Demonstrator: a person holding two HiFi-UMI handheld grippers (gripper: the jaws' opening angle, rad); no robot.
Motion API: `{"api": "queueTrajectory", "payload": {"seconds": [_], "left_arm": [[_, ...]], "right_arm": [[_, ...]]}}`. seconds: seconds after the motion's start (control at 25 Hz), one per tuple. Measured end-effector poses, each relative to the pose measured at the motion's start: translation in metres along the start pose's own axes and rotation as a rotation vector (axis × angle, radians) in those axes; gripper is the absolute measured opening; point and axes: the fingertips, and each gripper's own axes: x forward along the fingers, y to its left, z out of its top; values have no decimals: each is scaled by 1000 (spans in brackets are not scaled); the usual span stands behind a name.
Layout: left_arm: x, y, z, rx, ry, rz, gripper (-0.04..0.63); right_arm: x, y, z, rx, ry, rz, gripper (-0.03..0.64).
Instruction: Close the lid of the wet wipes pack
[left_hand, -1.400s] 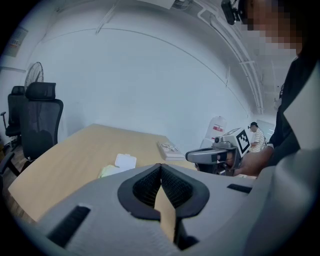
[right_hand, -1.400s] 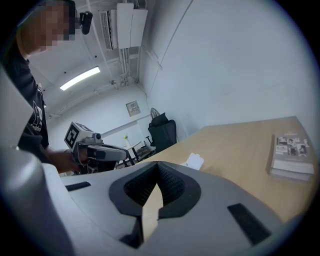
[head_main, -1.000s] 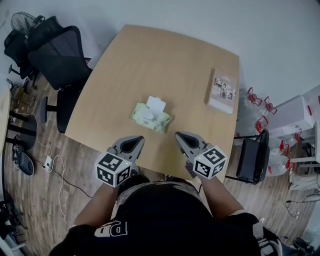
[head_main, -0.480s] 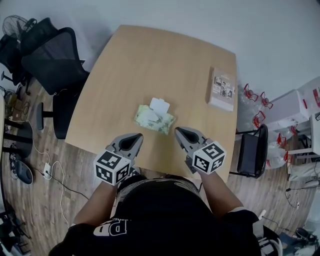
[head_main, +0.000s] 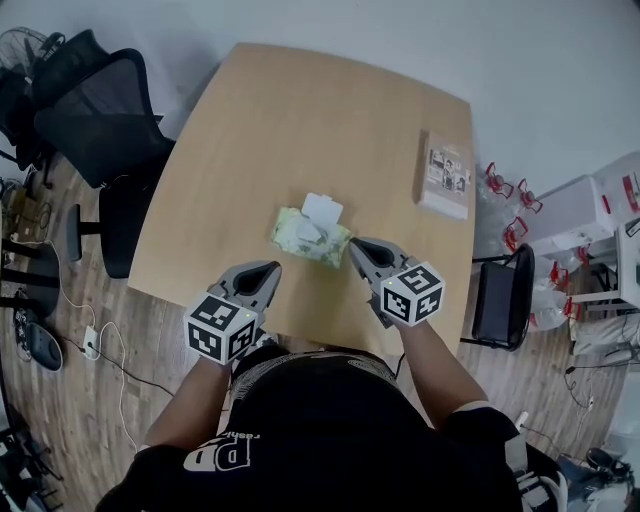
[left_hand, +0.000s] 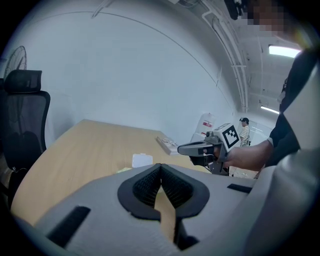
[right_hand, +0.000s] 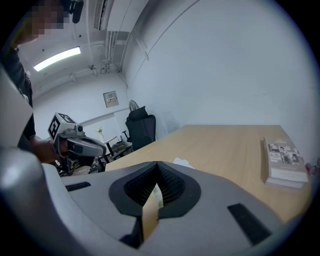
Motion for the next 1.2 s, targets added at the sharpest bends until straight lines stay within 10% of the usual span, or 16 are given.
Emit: {"api": "queueTrajectory", "payload": {"seconds": [1.2], "left_arm": [[-19, 44, -21, -98, 14, 113, 17]], "right_arm": [[114, -92, -22, -136, 241, -79, 48]]}}
